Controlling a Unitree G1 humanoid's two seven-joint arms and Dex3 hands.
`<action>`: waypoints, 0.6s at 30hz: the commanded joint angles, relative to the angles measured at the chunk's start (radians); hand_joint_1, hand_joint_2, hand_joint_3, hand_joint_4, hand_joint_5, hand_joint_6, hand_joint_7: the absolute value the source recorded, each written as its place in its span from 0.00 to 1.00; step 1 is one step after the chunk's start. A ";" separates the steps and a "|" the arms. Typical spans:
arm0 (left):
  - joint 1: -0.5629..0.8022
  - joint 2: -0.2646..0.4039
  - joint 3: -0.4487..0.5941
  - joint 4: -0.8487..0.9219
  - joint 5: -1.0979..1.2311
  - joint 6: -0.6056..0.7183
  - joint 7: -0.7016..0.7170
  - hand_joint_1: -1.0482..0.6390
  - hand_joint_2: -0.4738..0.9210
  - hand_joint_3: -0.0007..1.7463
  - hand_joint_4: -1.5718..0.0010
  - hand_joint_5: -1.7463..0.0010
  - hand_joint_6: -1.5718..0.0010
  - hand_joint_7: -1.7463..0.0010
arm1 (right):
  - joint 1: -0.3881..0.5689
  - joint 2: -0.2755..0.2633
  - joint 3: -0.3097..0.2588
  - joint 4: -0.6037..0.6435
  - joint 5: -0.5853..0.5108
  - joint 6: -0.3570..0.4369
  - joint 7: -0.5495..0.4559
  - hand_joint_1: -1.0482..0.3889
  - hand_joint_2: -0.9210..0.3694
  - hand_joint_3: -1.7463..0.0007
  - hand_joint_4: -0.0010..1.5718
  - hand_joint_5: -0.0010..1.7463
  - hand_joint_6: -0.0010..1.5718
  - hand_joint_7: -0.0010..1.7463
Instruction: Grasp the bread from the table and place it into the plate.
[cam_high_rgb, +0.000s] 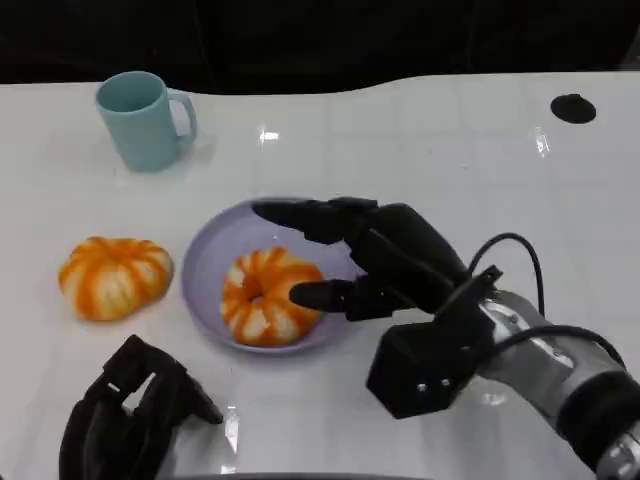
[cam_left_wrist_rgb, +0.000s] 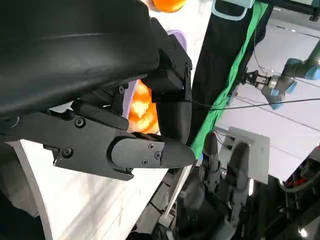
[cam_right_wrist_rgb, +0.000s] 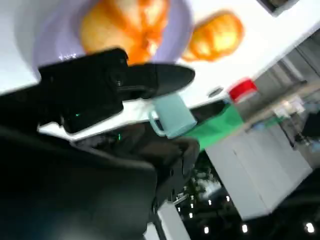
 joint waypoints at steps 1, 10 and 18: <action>0.002 0.015 0.001 -0.006 -0.001 0.013 0.002 0.29 1.00 0.15 0.60 0.00 0.69 0.10 | 0.088 -0.015 -0.084 -0.083 0.175 -0.034 0.144 0.28 0.00 0.80 0.35 0.33 0.40 0.07; -0.001 0.007 -0.010 -0.008 0.016 -0.003 0.012 0.28 1.00 0.15 0.60 0.00 0.70 0.10 | 0.248 -0.056 -0.235 -0.249 0.667 0.075 0.697 0.34 0.00 0.79 0.28 0.63 0.49 0.11; 0.002 0.006 -0.013 -0.020 0.016 0.013 0.025 0.28 1.00 0.14 0.59 0.00 0.70 0.09 | 0.371 -0.064 -0.341 -0.332 0.812 0.126 0.878 0.38 0.00 0.79 0.32 0.75 0.36 0.55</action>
